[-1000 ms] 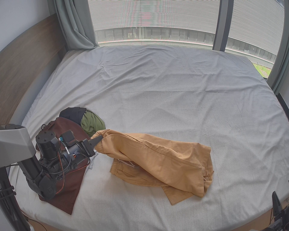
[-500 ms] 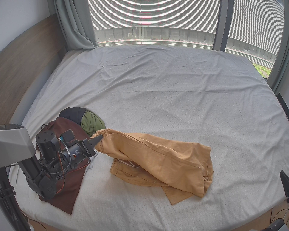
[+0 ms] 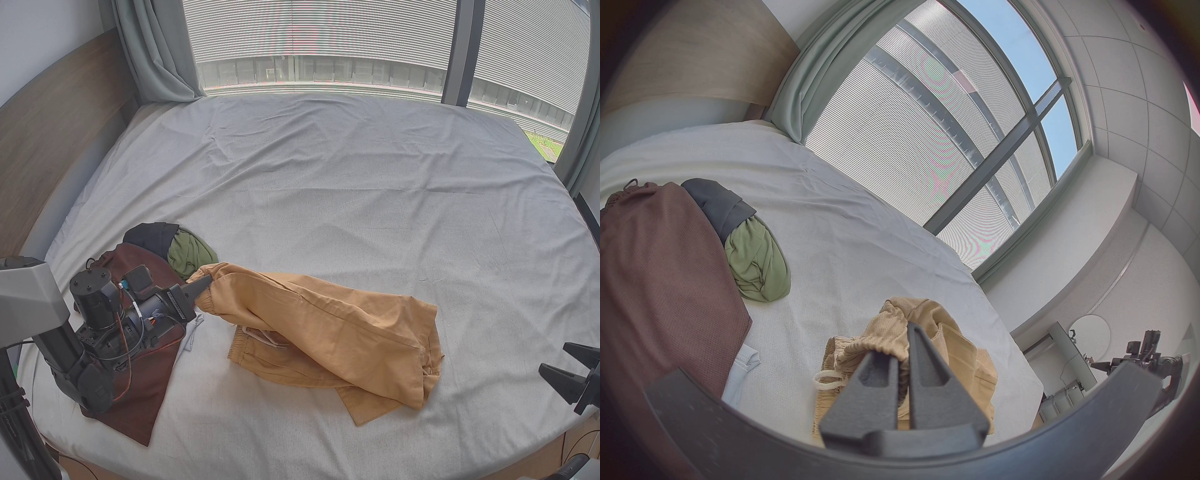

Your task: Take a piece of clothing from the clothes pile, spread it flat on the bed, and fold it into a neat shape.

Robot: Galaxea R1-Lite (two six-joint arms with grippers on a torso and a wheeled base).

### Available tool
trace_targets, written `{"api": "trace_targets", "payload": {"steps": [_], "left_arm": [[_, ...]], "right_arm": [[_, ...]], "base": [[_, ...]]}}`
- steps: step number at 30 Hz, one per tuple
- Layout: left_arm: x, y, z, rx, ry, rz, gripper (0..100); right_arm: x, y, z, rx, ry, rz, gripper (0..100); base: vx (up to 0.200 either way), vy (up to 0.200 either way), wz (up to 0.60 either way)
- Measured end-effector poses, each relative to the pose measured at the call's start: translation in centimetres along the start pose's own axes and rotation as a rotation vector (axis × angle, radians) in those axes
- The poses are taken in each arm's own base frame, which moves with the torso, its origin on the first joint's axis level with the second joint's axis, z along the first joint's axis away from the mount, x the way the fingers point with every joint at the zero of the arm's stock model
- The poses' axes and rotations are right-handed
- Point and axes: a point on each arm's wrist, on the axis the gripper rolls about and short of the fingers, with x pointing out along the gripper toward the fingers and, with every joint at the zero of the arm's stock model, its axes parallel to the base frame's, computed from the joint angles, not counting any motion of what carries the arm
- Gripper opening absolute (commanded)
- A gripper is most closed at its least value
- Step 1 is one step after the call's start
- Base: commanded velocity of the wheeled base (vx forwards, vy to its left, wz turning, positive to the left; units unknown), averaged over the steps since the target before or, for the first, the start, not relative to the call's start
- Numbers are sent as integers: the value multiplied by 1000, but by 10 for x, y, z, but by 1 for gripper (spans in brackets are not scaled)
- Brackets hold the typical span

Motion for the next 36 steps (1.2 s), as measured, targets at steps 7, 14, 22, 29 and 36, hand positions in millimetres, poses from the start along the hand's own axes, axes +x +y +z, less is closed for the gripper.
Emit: {"api": "trace_targets", "payload": {"steps": [7, 14, 22, 29, 36], "left_arm": [[-1, 0, 0, 0, -1, 1, 0], [0, 1, -1, -1, 2, 2, 0], [0, 1, -1, -1, 3, 1, 0], [1, 0, -1, 0, 3, -1, 0], [2, 1, -3, -1, 8, 0, 0]], "right_arm": [[20, -4, 6, 22, 64, 72, 100], [43, -9, 14, 26, 80, 126, 100], [72, -15, 23, 27, 92, 191, 100], [91, -19, 29, 40, 120, 224, 100], [117, -25, 27, 65, 170, 235, 100]], "base": [[0, 0, 0], [0, 0, 0], [0, 0, 0], [0, 0, 0], [0, 0, 0]]}}
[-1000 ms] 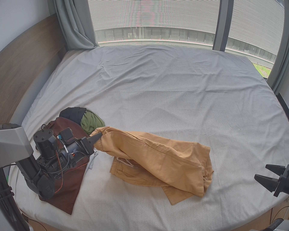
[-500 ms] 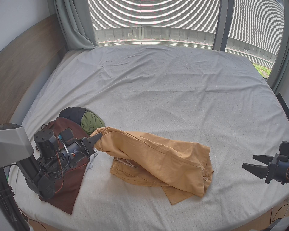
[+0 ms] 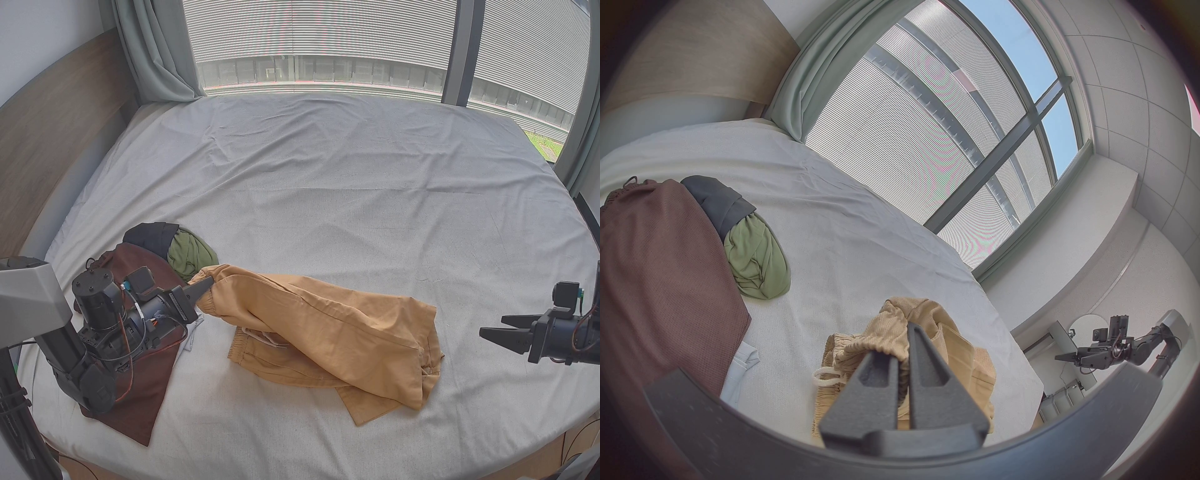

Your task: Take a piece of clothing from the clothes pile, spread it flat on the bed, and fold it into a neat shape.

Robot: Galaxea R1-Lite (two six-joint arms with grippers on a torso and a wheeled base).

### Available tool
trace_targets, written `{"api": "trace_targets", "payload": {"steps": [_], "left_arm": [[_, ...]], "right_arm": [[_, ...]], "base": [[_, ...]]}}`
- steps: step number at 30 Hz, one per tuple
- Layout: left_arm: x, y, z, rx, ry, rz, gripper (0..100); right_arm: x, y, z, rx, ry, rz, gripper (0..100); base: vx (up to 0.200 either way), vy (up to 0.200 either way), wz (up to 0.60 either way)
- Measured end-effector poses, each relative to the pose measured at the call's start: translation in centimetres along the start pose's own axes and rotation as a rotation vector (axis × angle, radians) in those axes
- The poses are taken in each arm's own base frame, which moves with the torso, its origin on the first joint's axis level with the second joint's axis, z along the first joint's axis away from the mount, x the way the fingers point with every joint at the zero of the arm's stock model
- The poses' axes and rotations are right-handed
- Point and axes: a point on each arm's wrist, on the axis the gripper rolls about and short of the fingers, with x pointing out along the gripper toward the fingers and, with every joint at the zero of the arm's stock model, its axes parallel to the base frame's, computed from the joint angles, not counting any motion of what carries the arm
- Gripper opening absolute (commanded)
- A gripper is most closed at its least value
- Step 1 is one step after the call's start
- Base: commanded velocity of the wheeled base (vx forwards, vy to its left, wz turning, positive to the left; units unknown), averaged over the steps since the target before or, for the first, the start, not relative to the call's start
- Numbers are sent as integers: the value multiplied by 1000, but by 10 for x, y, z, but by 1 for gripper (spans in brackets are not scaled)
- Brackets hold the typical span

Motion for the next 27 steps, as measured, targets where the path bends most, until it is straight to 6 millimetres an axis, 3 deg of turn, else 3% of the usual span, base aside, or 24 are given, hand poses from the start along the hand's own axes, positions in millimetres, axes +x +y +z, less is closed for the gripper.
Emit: {"api": "trace_targets", "payload": {"steps": [13, 27], "left_arm": [[5, 5, -5, -5, 14, 11, 0], [5, 5, -5, -4, 12, 8, 0]], "right_arm": [[48, -28, -10, 88, 56, 57, 100], [88, -43, -23, 201, 62, 92, 100]], "base": [[0, 0, 0], [0, 0, 0]]}}
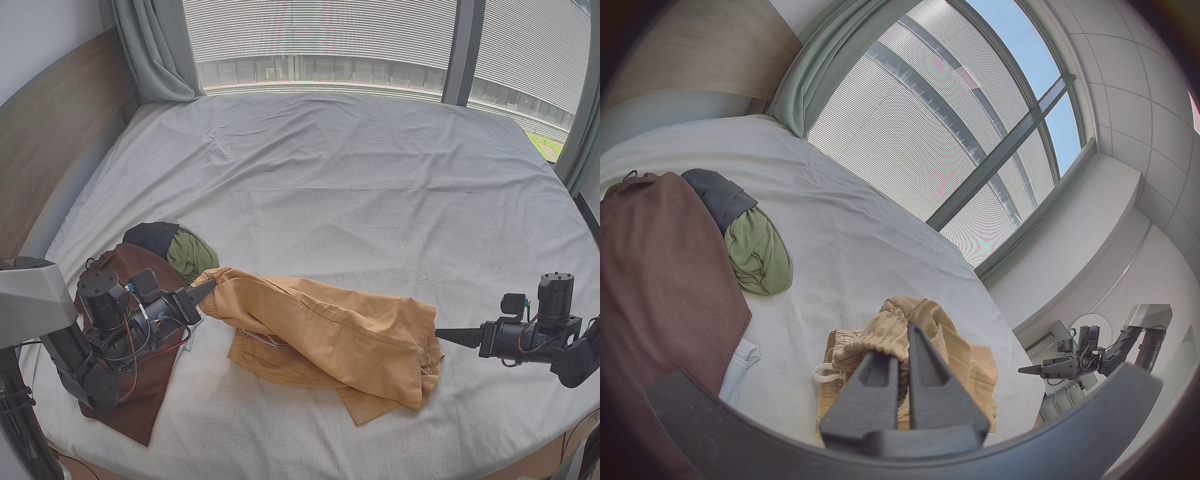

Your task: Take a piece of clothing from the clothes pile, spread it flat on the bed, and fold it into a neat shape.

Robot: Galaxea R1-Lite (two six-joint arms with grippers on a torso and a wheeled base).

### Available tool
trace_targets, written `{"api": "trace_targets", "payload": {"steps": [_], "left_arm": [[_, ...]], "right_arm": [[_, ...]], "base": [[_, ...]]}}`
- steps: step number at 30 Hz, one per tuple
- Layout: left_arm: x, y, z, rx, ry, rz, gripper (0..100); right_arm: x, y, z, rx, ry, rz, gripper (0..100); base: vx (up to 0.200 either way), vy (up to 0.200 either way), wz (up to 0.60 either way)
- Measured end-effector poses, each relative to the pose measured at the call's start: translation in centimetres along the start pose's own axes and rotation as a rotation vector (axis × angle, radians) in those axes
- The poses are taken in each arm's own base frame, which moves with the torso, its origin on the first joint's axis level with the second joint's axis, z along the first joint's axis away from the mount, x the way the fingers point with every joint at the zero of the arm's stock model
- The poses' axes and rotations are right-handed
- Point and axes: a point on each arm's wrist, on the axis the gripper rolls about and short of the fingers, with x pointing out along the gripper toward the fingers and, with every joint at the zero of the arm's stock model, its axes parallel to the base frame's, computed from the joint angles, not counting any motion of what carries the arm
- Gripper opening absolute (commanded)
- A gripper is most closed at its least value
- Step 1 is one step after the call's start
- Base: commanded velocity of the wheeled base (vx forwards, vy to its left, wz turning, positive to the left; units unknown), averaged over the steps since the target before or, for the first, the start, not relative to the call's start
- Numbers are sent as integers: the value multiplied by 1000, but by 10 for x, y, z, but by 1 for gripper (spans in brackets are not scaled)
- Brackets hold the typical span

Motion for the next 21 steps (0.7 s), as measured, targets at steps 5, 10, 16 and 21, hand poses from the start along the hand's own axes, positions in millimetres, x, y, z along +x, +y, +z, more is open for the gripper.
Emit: {"api": "trace_targets", "payload": {"steps": [5, 10, 16, 21], "left_arm": [[0, 0, 0, 0, -1, 0, 0], [0, 0, 1, 0, -2, 0, 0], [0, 0, 1, 0, -3, 0, 0], [1, 0, 1, 2, -6, -1, 0]], "right_arm": [[15, -10, -5, 13, 3, 7, 100], [27, -16, -12, 32, 19, 12, 100], [39, -17, -19, 100, 39, 30, 100], [48, -22, -23, 95, 27, 41, 100]], "base": [[0, 0, 0], [0, 0, 0], [0, 0, 0], [0, 0, 0]]}}
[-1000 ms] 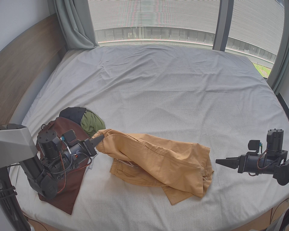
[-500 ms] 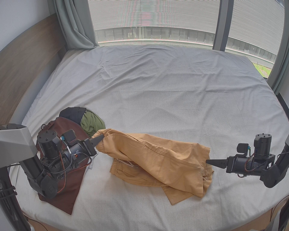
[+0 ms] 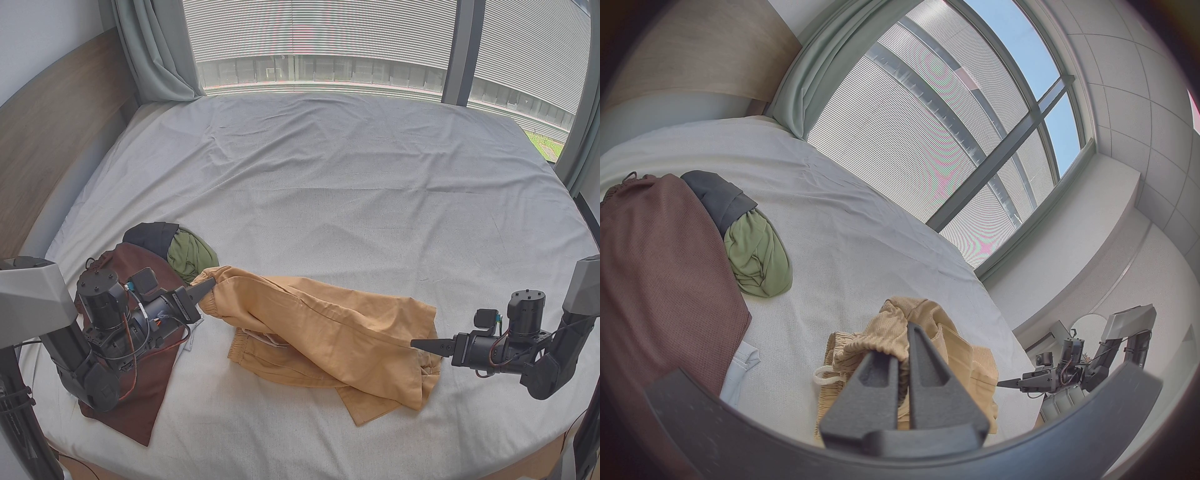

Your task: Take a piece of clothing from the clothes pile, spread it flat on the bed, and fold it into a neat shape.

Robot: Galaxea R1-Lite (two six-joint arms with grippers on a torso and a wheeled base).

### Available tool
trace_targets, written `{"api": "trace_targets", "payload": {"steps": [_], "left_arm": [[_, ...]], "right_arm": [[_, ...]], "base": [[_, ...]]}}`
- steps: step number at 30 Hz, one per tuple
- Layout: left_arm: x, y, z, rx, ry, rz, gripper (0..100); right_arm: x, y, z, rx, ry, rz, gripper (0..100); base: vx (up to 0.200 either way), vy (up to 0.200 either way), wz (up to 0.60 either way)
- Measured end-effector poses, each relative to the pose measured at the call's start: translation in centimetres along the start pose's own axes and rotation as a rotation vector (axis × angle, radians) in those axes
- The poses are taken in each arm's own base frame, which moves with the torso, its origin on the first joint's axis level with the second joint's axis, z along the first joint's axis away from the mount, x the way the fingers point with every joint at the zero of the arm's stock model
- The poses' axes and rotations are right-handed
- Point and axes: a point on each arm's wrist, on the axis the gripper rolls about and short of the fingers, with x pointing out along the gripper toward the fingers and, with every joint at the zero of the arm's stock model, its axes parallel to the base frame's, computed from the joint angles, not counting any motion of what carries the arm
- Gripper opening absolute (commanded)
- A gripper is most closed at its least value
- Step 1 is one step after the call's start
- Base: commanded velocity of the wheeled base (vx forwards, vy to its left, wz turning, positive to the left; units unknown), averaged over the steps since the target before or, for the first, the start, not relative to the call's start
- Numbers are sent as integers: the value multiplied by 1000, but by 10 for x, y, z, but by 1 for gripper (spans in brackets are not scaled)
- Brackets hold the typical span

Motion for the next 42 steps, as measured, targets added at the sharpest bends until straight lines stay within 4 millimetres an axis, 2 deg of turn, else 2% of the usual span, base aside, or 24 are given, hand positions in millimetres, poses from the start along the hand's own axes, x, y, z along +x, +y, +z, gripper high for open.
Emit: {"api": "trace_targets", "payload": {"steps": [16, 29, 33, 42], "left_arm": [[0, -2, 4, 6, -16, -6, 0], [0, -2, 4, 27, -16, -8, 0], [0, -2, 4, 29, -15, -7, 0], [0, -1, 3, 28, -11, -5, 0]], "right_arm": [[21, -22, -20, 24, 35, -14, 100], [39, -17, -24, 82, -6, 61, 100], [38, -17, -24, 85, -6, 59, 100], [19, -8, -12, 68, -43, 91, 100]], "base": [[0, 0, 0], [0, 0, 0], [0, 0, 0], [0, 0, 0]]}}
